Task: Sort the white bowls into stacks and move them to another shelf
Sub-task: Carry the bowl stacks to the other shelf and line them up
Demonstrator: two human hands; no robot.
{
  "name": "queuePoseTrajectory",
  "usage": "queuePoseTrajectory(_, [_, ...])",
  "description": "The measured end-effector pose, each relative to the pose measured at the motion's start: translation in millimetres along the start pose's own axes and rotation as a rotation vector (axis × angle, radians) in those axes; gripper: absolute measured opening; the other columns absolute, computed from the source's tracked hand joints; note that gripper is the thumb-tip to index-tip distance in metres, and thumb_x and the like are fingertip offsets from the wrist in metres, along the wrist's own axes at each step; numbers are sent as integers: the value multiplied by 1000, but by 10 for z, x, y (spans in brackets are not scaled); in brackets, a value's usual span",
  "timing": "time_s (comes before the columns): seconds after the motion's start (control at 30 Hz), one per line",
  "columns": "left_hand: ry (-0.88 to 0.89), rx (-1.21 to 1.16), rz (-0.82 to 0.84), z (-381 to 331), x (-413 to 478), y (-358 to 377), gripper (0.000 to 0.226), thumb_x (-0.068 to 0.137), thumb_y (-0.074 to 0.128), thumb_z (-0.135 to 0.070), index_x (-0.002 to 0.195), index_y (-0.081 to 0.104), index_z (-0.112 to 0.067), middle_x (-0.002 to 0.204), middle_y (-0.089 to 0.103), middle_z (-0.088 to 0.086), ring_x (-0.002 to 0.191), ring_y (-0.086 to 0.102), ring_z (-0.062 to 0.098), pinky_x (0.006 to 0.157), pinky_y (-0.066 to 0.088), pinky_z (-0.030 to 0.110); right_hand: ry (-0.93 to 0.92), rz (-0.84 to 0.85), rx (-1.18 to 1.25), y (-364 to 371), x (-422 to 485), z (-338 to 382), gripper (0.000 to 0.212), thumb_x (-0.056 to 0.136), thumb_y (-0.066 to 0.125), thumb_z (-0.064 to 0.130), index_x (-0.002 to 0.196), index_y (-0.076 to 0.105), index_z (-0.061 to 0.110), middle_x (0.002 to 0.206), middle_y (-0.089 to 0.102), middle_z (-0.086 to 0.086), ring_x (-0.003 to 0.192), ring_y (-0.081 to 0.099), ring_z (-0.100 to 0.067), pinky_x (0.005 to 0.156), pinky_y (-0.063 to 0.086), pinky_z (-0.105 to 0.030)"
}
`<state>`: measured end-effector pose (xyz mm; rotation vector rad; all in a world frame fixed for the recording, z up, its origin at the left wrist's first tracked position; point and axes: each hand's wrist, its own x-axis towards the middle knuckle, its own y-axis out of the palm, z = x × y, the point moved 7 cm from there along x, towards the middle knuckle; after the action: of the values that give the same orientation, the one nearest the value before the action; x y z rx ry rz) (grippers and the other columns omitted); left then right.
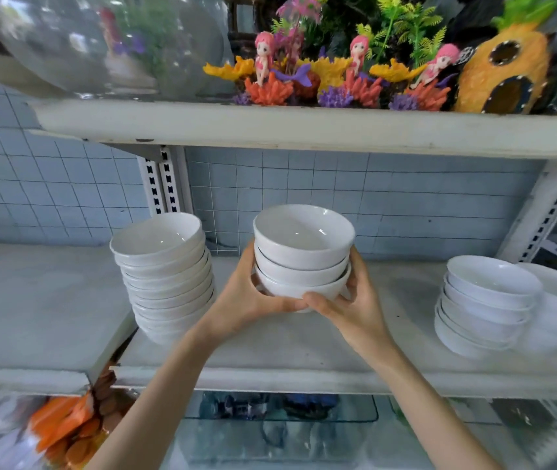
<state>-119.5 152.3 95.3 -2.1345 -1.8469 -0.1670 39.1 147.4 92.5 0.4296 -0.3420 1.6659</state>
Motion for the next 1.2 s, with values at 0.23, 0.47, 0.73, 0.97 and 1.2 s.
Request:
queuePoseTrajectory(0.23, [8, 14, -46, -118, -325, 3, 104, 44, 89, -30, 135, 38, -28, 126, 58, -14, 113, 57, 0, 86, 50, 19, 2, 35, 17, 70, -231, 155, 107, 52, 87, 46, 142, 34, 20, 137, 49, 3, 119, 53, -8, 86, 50, -23])
queuePoseTrajectory(0.47, [-2, 43, -142, -245, -813, 36, 98, 53, 90, -19, 135, 37, -28, 125, 59, -17, 117, 56, 3, 88, 48, 18, 34, 163, 106, 194, -506, 303, 109, 50, 87, 46, 142, 34, 22, 138, 49, 4, 121, 51, -6, 85, 50, -20])
queuePoseTrajectory(0.73, [-37, 78, -328, -301, -1514, -148, 102, 48, 88, -35, 136, 35, -37, 125, 57, -21, 113, 55, -4, 82, 48, 13, 63, 330, 154, 551, -841, 336, 93, 59, 82, 28, 139, 35, 27, 135, 50, 11, 123, 49, -4, 87, 48, -16])
queuePoseTrajectory(0.97, [-13, 119, -402, -361, -1835, -617, 111, 47, 90, -47, 141, 34, -29, 133, 55, -9, 121, 54, 9, 89, 50, 22, 68, 397, 161, 1103, -884, 400, 100, 54, 85, 48, 139, 35, 31, 135, 50, 13, 124, 48, -4, 87, 49, -19])
queuePoseTrajectory(1.2, [19, 106, -464, -442, -2093, -1419, 108, 40, 88, -54, 134, 37, -36, 124, 58, -17, 109, 59, -2, 77, 51, 13, 33, 436, 166, 1973, -817, 447, 101, 56, 83, 49, 141, 33, 29, 136, 49, 14, 127, 46, -7, 97, 49, -30])
